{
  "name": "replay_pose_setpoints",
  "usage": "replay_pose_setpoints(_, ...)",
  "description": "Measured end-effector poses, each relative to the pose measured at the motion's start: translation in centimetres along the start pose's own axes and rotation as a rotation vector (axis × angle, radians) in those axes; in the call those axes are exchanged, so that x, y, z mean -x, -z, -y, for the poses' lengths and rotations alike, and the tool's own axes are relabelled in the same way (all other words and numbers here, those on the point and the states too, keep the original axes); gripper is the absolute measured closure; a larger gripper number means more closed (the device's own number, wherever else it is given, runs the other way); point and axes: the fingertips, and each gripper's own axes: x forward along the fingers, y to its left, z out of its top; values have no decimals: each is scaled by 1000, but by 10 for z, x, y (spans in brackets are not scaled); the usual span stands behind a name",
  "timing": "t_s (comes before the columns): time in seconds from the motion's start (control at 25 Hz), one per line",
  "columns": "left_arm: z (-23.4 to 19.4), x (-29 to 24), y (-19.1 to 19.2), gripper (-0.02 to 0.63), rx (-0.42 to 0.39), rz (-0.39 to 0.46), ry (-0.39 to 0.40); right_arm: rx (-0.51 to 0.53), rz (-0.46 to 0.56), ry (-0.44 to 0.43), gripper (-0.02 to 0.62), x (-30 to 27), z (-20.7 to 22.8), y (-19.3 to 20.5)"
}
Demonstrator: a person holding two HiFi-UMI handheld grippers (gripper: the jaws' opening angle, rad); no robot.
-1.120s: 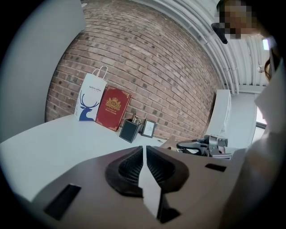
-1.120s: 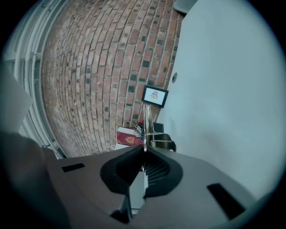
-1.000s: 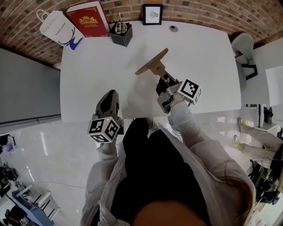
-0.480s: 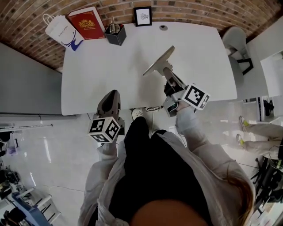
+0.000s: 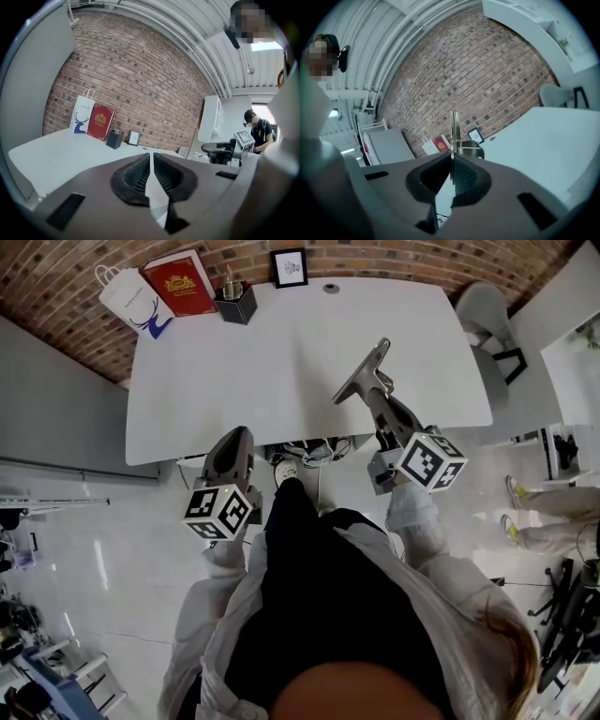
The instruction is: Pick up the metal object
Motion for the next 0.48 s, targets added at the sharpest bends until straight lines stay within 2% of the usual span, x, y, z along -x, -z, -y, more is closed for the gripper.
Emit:
replay_pose_setpoints(0.2,15,19,4,569,9,4,10,279,-22,104,584,44,3,3)
replay_pose_setpoints(0.48,24,34,23,568,-13,-18,13,427,-52,163,584,79,15,31)
